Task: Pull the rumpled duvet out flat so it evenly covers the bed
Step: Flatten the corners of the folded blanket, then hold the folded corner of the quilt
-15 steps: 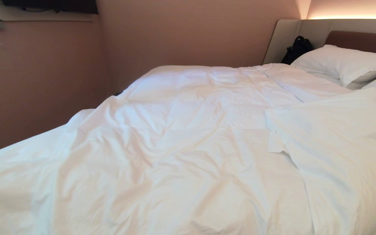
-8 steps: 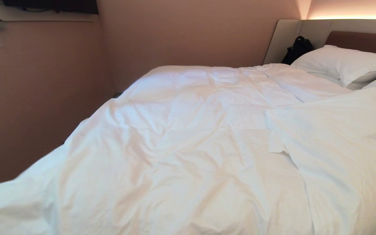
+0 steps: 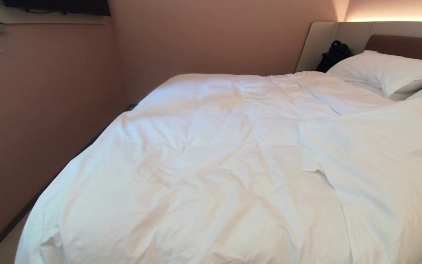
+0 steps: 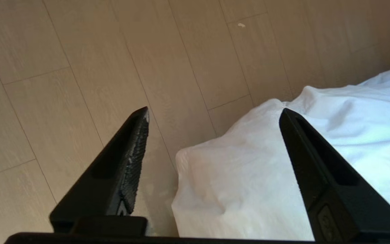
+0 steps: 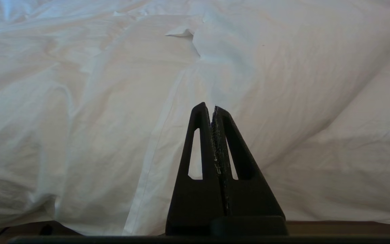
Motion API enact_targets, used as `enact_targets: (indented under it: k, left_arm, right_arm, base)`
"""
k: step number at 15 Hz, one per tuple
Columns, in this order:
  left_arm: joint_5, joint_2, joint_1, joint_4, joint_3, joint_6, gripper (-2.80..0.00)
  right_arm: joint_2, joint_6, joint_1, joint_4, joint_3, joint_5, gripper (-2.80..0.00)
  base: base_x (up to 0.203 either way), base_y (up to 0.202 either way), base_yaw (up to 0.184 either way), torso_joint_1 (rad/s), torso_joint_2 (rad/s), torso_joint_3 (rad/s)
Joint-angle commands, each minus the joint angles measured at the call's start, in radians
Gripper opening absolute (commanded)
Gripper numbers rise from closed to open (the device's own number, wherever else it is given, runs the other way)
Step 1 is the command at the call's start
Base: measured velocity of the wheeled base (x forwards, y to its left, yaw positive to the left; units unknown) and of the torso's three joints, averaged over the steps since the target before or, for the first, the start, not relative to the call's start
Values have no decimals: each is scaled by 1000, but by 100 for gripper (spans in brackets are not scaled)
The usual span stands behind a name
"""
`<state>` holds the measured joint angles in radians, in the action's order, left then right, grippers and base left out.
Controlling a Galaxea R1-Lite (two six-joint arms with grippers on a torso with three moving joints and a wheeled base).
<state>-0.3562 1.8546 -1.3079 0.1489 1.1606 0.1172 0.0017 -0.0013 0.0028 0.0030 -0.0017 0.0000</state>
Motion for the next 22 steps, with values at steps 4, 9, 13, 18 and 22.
enact_targets:
  k: [4,9,13,18,22]
  left_arm:
    - [-165,-170,28,4,-50,0,0]
    - [-399,-482,120,10,-151,2,0]
    - [-419,-662,216,16,-209,8,-280]
    - [-407,-730,217,11,-205,7,-280]
    - [-419,-809,220,13,-200,28,-280]
  right_arm:
    - [0,0,0,0,0,0,-280]
    - [0,0,0,0,0,0,-280]
    - [0,0,0,0,0,0,-280]
    - [0,0,0,0,0,0,-280]
    - [0,0,0,0,0,0,-280]
  base:
    - [0,0,0,0,0,0]
    - [0,0,0,0,0,0]
    - [0,0,0,0,0,0]
    - [0,0,0,0,0,0]
    - [0,0,0,0,0,0]
